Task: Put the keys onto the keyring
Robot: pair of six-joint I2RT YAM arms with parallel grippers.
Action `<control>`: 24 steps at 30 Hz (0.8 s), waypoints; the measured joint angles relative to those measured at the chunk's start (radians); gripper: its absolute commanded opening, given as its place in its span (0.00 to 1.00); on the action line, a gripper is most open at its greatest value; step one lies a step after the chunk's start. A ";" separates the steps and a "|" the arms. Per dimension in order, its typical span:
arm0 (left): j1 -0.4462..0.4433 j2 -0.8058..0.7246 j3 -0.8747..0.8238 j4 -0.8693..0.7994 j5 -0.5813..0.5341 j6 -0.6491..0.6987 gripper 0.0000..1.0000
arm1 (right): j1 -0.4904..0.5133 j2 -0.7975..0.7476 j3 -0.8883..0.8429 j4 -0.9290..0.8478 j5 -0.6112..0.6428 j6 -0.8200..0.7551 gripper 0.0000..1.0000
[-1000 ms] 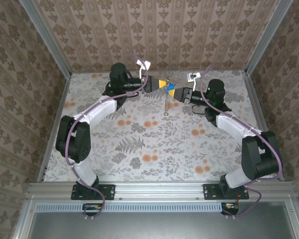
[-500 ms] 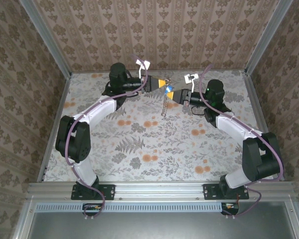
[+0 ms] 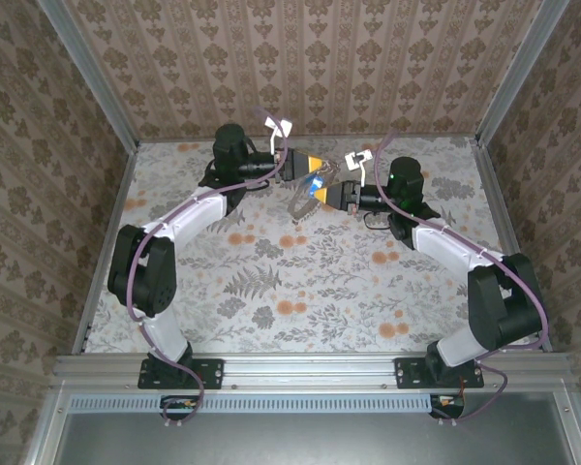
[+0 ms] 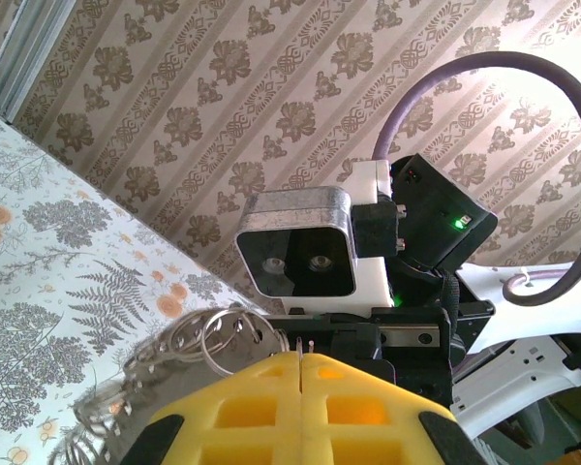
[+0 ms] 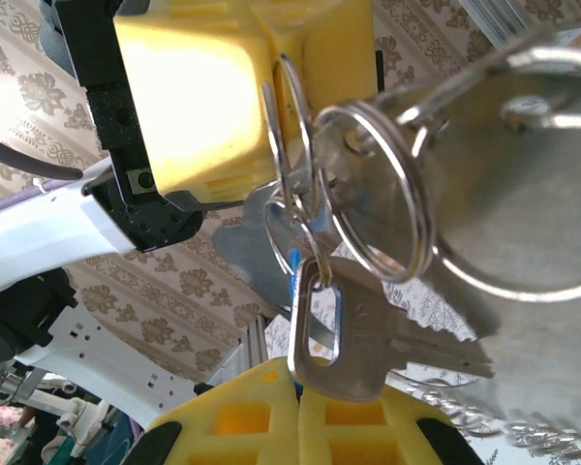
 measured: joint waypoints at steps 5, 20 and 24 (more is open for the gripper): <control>0.000 0.000 0.000 0.003 -0.006 0.000 0.00 | 0.000 0.001 0.002 -0.002 0.004 0.009 0.24; 0.000 -0.002 -0.006 0.004 -0.032 0.000 0.00 | -0.086 -0.258 -0.048 -0.130 0.141 0.026 0.46; 0.000 -0.002 -0.006 0.004 -0.039 0.000 0.00 | -0.081 -0.224 -0.012 -0.104 0.196 0.092 0.46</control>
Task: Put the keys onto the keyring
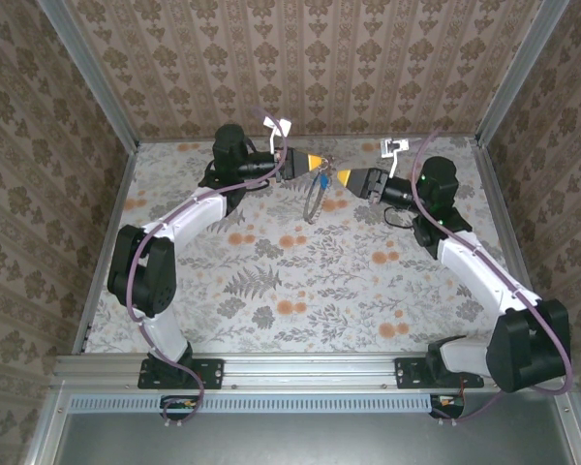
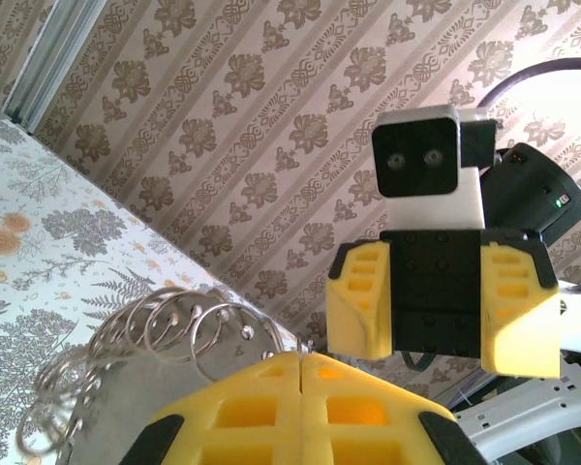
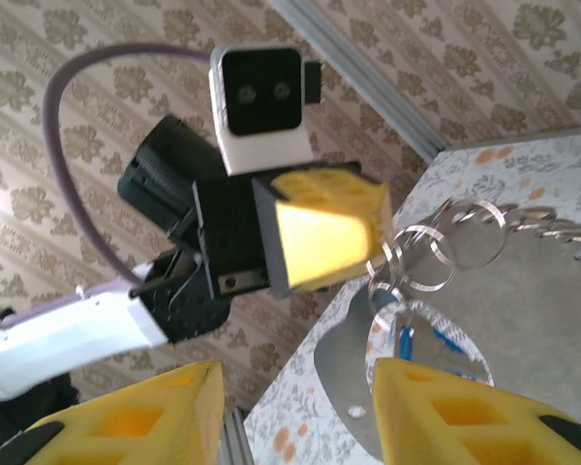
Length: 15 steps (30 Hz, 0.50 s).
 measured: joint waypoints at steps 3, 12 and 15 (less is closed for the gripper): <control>0.000 0.000 0.000 0.000 -0.003 0.000 0.00 | 0.008 0.044 0.024 0.030 0.027 0.042 0.46; -0.001 0.000 0.000 0.000 -0.010 0.000 0.00 | 0.031 0.164 0.079 0.112 0.071 0.117 0.40; -0.001 0.000 0.000 0.000 -0.012 0.000 0.00 | 0.034 0.180 0.082 0.130 0.073 0.128 0.37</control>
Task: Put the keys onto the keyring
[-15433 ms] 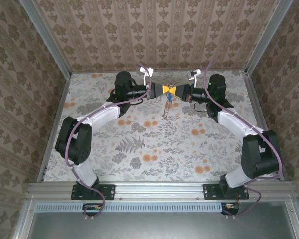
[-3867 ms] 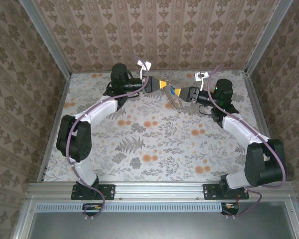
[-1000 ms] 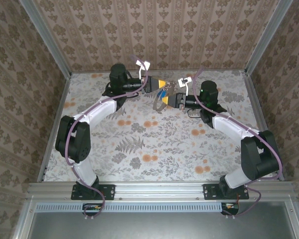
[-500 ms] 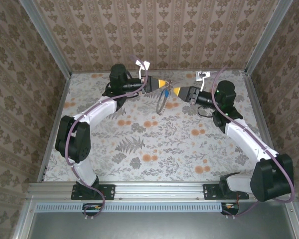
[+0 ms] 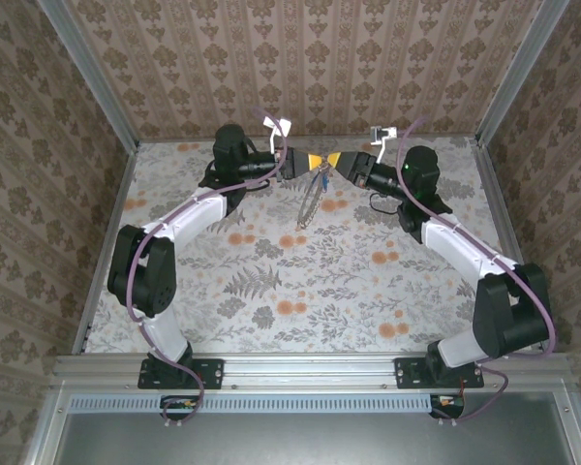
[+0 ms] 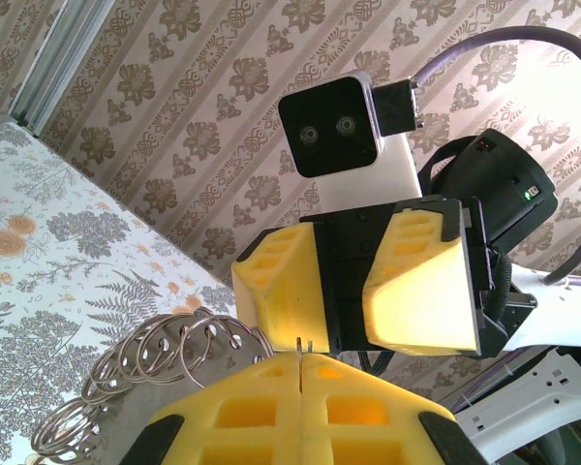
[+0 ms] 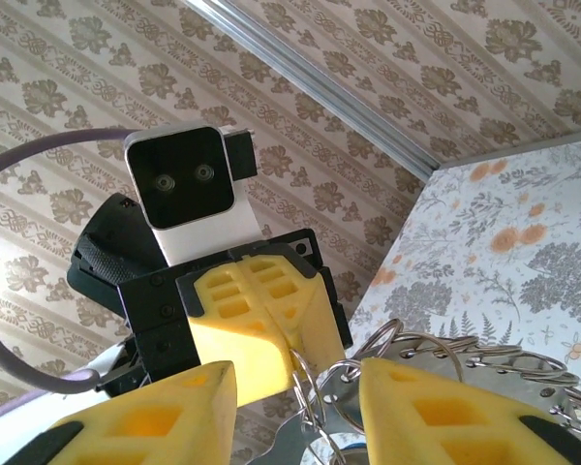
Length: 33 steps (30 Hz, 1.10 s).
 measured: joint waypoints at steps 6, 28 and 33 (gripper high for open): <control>0.000 -0.002 0.000 0.000 -0.003 0.000 0.00 | 0.002 0.004 0.000 0.023 0.000 0.016 0.31; 0.000 -0.002 0.000 0.004 -0.003 0.000 0.00 | 0.026 0.004 -0.002 0.032 0.000 0.016 0.21; 0.000 -0.003 0.000 0.007 -0.003 0.000 0.00 | 0.028 0.004 -0.005 0.034 0.000 0.016 0.17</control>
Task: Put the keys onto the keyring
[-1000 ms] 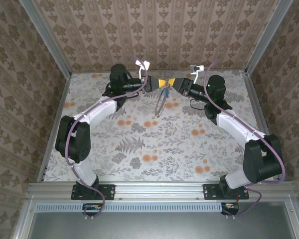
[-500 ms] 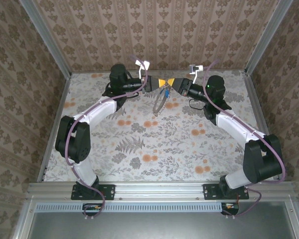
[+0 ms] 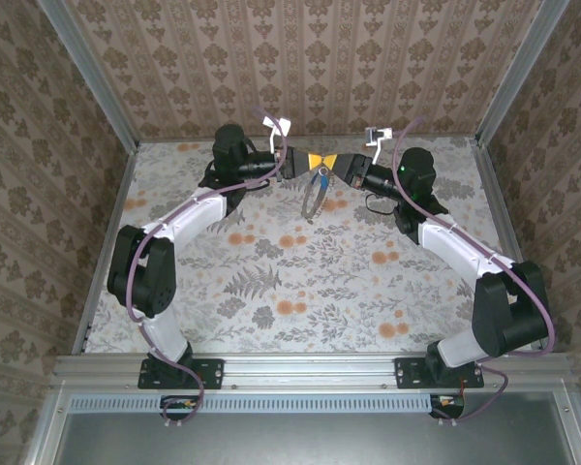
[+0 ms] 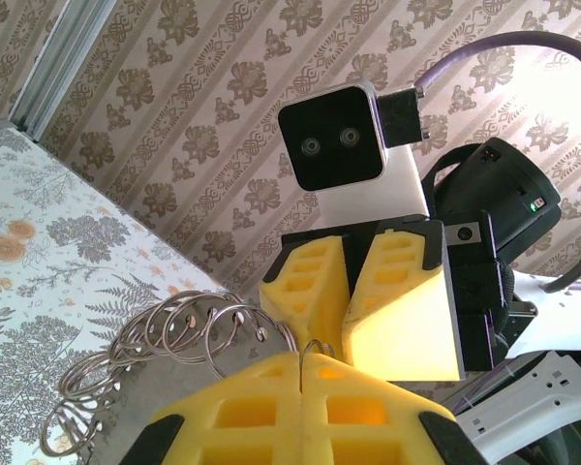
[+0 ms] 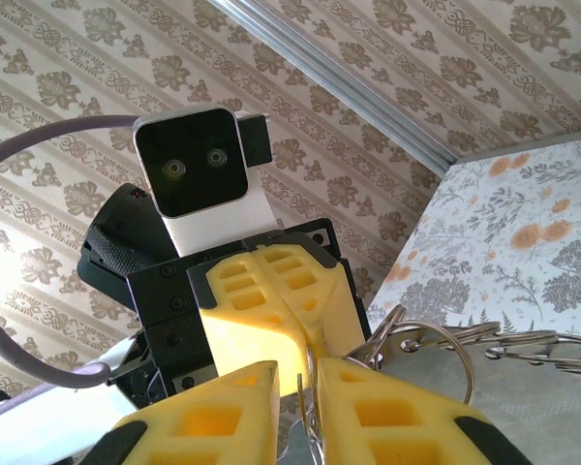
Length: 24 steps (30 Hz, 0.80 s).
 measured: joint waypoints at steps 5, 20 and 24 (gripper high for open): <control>0.000 -0.001 0.000 0.000 0.000 0.000 0.00 | 0.000 0.002 -0.005 0.006 0.001 0.002 0.06; 0.043 -0.016 -0.013 -0.035 -0.006 0.014 0.35 | -0.044 0.079 0.060 -0.097 -0.056 -0.086 0.00; 0.084 -0.058 -0.019 -0.106 -0.002 0.074 0.40 | -0.067 0.124 0.146 -0.169 -0.100 -0.130 0.00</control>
